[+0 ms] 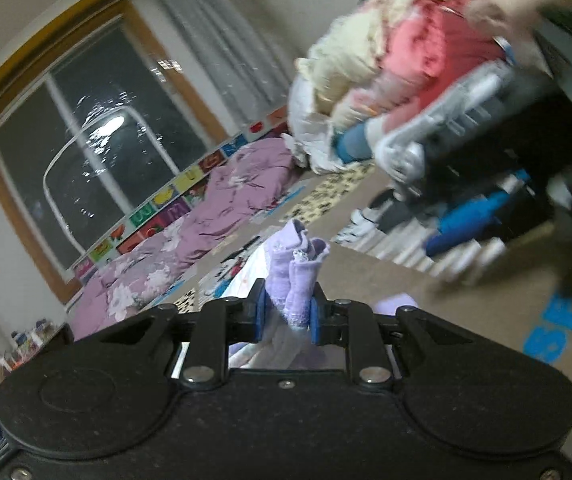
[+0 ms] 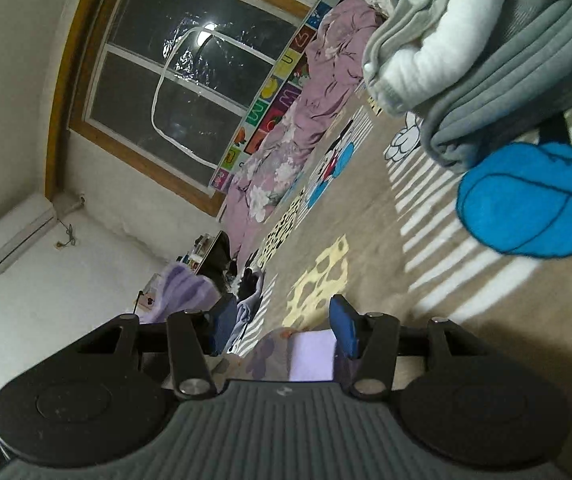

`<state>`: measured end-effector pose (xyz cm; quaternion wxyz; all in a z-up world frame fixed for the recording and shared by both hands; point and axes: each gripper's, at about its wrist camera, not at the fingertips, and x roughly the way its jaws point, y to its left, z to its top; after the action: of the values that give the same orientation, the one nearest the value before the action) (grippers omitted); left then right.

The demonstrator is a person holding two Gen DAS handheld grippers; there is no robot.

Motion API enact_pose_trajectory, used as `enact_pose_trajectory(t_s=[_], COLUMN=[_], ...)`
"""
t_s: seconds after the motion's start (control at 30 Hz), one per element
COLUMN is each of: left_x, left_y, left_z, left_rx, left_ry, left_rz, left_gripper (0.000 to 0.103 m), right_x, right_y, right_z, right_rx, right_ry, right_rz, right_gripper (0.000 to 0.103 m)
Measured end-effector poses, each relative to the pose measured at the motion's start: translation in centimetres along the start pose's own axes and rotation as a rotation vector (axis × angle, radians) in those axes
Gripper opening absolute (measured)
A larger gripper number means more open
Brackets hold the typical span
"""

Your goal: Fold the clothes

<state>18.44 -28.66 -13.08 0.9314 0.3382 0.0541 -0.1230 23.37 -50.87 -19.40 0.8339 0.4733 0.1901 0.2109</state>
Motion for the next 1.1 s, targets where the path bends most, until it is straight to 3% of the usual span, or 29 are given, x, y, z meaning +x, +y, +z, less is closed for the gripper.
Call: enact_pose_trajectory(t_s=[0.2,0.47,0.53,0.57,0.6,0.77,0.87,0.93,1.0,1.1], left_x=[0.5,1.6,1.7,1.3,0.8,-4.0,-6.6,-7.1,-6.5,-5.6], left_y=[-2.8,-4.2,-4.4,-4.4,-4.3,-1.2,3.3,7.1,11.3,16.5], left_z=[-1.8,-2.5,-2.2,-2.0,-1.7,-0.4,0.0,-0.2,-1.2,-3.4], left_rx=[0.114,0.125,0.124,0.126,0.124,0.118,0.033,-0.079,-0.211,-0.382], left_ry=[0.046,0.104,0.111,0.105,0.095,0.027,-0.004,-0.002,0.028,0.103], left_rz=[-0.021,-0.062,-0.101,-0.125,-0.15,-0.234,-0.225,-0.191,-0.134,-0.06], left_gripper=[0.019,0.021,0.036,0.051,0.059,0.061,0.061,0.056,0.043,0.04], right_x=[0.1,0.5,0.6,0.7,0.8,0.8,0.5,0.3,0.1,0.3], right_y=[0.2,3.0,3.9,4.1,4.2,4.1,4.2,4.8,5.4,7.1], right_z=[0.5,-0.1,-0.4,-0.5,-0.5,-0.2,-0.2,-0.5,-0.9,-2.1], right_rx=[-0.038,-0.229,-0.279,-0.285,-0.287,-0.256,-0.267,-0.302,-0.344,-0.464], right_ry=[-0.012,-0.005,0.003,0.005,0.007,-0.013,-0.04,-0.054,-0.065,-0.065], right_rz=[0.006,0.033,0.046,0.049,0.052,0.062,0.052,0.048,0.042,0.027], right_gripper=[0.053,0.052,0.052,0.052,0.052,0.052,0.052,0.052,0.052,0.052])
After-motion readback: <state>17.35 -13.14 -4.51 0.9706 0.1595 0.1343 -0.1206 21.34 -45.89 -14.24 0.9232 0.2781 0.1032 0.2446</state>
